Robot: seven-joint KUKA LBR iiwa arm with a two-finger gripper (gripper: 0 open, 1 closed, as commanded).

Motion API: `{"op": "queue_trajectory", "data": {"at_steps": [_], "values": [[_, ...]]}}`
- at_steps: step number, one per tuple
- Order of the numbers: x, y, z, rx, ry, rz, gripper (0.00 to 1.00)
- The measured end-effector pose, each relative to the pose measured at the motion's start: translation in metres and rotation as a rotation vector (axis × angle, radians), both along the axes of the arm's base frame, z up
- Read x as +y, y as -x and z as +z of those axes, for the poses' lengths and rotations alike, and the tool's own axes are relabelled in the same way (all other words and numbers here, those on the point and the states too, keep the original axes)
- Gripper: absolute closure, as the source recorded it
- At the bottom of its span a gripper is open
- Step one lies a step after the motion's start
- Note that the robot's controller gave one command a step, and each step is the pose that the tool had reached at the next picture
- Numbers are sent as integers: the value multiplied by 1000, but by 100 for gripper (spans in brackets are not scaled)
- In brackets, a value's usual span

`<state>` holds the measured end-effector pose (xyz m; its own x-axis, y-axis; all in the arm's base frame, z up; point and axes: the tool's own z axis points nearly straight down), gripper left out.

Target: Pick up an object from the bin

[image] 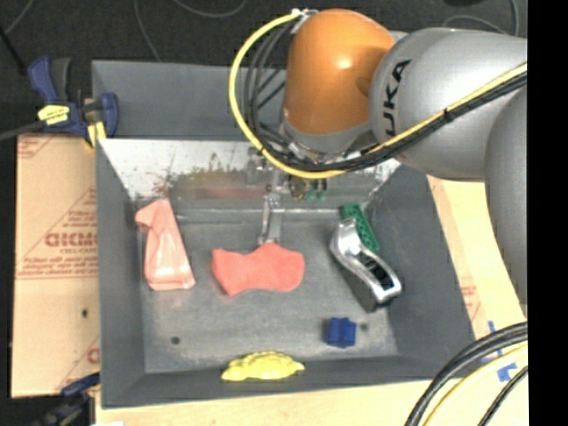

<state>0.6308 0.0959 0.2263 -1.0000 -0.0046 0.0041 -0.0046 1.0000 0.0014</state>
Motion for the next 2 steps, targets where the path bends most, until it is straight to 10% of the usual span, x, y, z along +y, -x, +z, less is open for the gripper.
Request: {"op": "queue_trajectory", "data": {"at_steps": [2], "values": [[-18,12,-57,-11,1,36,0]]}}
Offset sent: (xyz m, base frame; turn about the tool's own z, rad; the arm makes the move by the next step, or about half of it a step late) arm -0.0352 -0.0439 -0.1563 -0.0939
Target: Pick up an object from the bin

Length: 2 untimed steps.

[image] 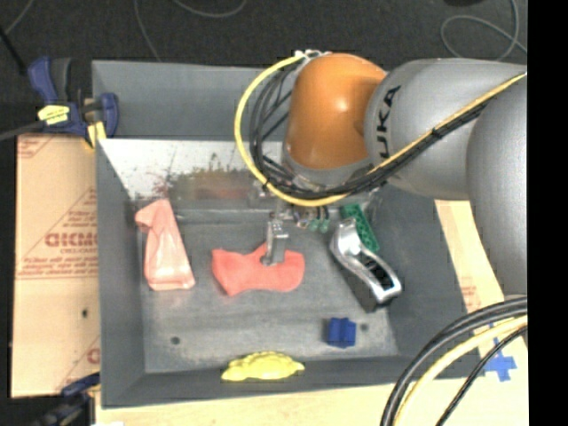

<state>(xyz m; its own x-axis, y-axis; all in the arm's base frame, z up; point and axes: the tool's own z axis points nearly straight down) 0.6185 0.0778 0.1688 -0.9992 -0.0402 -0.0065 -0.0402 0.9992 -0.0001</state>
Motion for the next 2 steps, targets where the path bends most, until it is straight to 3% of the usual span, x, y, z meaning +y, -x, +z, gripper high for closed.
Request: {"op": "queue_trajectory", "data": {"at_steps": [1,2], "values": [[-16,12,-29,9,1,25,0],[-20,7,-16,-7,2,136,0]]}}
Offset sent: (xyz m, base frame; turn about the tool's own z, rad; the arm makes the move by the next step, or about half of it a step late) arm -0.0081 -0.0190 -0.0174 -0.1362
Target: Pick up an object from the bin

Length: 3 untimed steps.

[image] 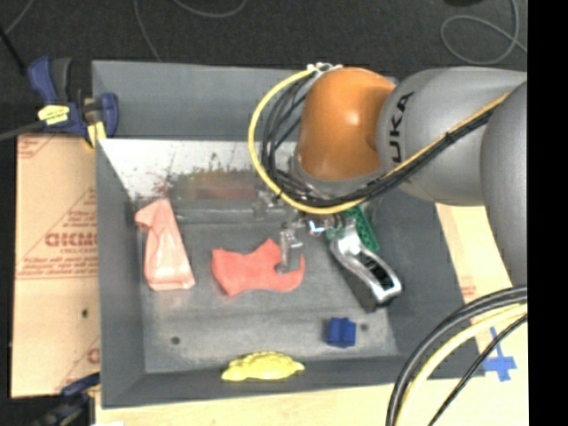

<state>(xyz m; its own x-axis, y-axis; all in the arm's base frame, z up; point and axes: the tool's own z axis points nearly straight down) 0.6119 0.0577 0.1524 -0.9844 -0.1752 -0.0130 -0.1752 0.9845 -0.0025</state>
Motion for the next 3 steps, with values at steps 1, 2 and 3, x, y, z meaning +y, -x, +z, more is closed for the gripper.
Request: {"op": "queue_trajectory", "data": {"at_steps": [1,2,3], "values": [[-2,8,-69,6,-2,-30,0],[-1,2,-97,-9,0,66,100],[-1,3,-95,-9,0,81,100]]}}
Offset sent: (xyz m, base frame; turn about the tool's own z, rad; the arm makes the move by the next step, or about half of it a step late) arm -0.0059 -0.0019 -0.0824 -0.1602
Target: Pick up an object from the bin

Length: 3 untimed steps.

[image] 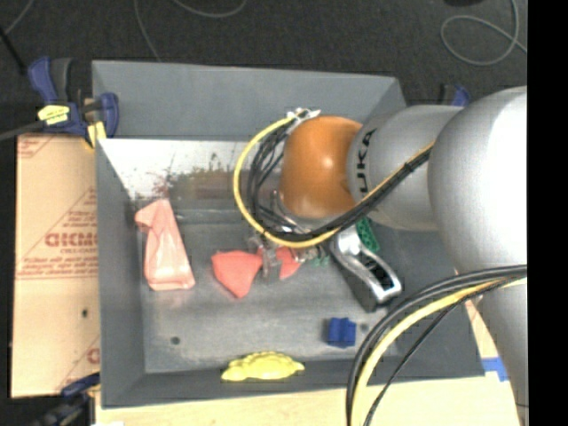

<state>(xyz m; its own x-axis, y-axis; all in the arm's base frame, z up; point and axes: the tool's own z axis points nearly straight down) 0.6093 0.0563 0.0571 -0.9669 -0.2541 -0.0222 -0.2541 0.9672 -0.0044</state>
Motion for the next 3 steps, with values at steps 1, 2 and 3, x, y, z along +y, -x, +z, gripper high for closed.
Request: {"op": "queue_trajectory", "data": {"at_steps": [1,2,3], "values": [[0,1,5,2,1,9,100],[-1,3,20,10,1,4,100],[-1,3,43,8,2,3,100]]}}
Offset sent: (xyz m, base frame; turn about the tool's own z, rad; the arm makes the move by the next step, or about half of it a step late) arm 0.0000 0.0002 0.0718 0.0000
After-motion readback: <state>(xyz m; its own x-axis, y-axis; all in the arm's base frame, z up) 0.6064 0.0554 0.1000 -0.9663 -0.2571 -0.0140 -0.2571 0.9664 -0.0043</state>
